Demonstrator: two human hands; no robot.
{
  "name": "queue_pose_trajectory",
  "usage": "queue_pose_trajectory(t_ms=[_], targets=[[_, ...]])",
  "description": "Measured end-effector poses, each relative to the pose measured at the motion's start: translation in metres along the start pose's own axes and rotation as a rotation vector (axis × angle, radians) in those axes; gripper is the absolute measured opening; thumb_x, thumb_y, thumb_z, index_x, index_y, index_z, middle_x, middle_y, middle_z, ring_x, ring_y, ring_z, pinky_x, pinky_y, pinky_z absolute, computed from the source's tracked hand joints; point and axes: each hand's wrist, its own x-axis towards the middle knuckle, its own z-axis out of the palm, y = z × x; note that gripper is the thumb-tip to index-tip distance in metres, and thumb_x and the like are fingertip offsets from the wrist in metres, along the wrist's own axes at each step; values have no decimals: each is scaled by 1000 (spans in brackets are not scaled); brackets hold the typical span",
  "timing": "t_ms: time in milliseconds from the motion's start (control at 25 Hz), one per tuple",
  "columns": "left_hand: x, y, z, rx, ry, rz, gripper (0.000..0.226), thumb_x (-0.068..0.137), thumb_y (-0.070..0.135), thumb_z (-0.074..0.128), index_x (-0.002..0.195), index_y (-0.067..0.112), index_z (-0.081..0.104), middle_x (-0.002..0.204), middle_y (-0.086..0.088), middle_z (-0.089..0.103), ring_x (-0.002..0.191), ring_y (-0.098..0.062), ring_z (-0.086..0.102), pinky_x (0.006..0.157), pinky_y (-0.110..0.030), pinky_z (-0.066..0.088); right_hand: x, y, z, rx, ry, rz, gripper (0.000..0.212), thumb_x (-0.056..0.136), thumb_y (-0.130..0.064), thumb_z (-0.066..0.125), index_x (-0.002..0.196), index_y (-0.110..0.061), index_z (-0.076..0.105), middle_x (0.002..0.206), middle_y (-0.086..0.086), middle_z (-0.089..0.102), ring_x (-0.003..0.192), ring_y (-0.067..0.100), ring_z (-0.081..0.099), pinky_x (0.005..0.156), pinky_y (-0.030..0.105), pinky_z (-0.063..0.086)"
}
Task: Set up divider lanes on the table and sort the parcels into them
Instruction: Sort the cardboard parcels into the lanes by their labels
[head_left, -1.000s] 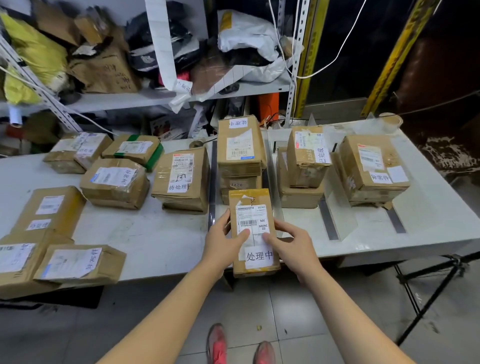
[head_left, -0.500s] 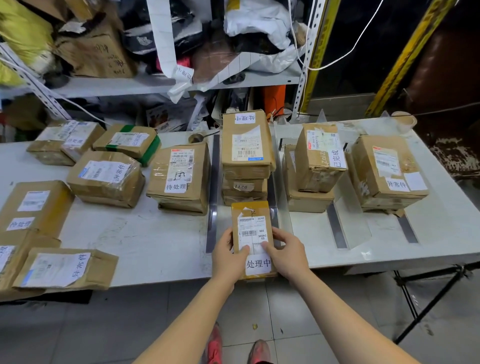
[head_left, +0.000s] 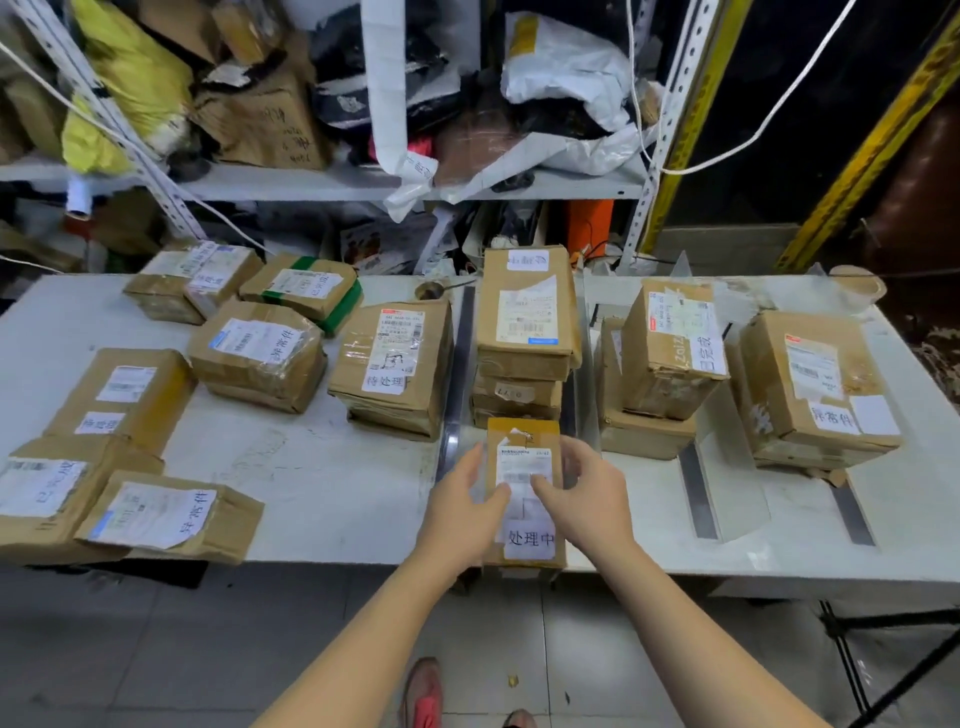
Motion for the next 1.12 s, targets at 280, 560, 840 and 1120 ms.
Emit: queue_pose_trajectory(t_ms=[280, 560, 840, 1120], targets=[[-8, 73, -142, 297, 273, 177, 66, 89, 31, 74, 149, 27, 47, 141, 4, 60, 127, -13, 57, 102, -30, 48, 33, -127, -6, -230, -114, -444, 59, 84, -37, 76, 139, -24, 59, 137, -6, 63, 130, 17, 55, 105, 35, 48], [8, 70, -286, 792, 460, 47, 72, 86, 45, 69, 151, 35, 41, 147, -1, 54, 130, -28, 52, 97, -41, 52, 57, -230, 67, -418, -183, -618, 59, 86, -37, 73, 141, -27, 56, 139, -3, 62, 131, 22, 53, 102, 40, 49], [71, 24, -445, 784, 454, 10, 70, 89, 49, 64, 151, 26, 42, 139, -3, 59, 128, -28, 53, 93, -41, 52, 92, -313, 210, -596, -250, -573, 56, 86, -39, 70, 140, -25, 57, 138, -1, 63, 128, 23, 56, 96, 38, 49], [177, -36, -593, 707, 345, -1, 71, 93, 45, 61, 156, 22, 37, 151, -4, 50, 135, -27, 49, 101, -41, 50, 149, -393, 355, -531, -323, -359, 62, 92, -38, 69, 148, -19, 51, 148, 1, 56, 135, 23, 53, 105, 36, 47]])
